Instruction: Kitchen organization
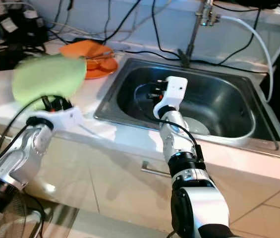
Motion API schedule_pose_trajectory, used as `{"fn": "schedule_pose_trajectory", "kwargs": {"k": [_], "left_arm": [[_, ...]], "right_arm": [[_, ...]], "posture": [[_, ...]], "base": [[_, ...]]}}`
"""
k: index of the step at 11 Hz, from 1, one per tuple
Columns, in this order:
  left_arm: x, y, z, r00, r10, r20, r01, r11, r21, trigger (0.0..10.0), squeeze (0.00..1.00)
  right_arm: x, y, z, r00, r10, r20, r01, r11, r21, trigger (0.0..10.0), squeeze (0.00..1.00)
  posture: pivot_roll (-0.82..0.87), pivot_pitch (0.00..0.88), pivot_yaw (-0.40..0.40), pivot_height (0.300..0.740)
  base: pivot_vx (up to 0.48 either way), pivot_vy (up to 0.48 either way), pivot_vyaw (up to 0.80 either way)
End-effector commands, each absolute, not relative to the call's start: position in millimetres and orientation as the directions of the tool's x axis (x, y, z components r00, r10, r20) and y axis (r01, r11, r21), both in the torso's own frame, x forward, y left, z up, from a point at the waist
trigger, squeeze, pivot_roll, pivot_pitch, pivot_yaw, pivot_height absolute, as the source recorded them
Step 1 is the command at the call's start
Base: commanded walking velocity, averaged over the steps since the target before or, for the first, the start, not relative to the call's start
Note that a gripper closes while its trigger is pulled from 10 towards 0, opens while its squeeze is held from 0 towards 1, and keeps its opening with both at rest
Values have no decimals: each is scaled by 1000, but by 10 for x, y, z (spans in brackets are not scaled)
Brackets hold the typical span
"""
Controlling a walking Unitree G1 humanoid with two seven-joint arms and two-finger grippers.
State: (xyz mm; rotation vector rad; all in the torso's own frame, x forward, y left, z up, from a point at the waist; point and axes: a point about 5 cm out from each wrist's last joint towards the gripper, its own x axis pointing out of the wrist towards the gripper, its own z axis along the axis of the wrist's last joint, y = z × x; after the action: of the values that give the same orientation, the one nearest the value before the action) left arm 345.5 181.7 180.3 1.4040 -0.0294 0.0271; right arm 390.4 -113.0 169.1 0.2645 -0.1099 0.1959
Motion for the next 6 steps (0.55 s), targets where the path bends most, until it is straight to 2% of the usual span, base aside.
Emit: {"fn": "schedule_pose_trajectory", "kwargs": {"k": [1,3,6], "left_arm": [[3457,1724,2134,977,-24,210,-203,172,964,10000,0],[3412,1592,2073,978,-59,198,-183,197,963,10000,0],[3398,1570,2066,978,-64,198,-182,201,963,10000,0]], "right_arm": [[3908,-1150,1692,977,170,128,-198,947,253,10000,0],[3906,-1129,1693,976,177,130,-205,945,254,10000,0],[3906,-1126,1693,975,178,130,-206,945,254,10000,0]], "posture": [[279,0,-46,740],[280,0,-46,740],[280,0,-45,740]], "base": [[0,0,0],[0,0,0],[0,0,0]]}}
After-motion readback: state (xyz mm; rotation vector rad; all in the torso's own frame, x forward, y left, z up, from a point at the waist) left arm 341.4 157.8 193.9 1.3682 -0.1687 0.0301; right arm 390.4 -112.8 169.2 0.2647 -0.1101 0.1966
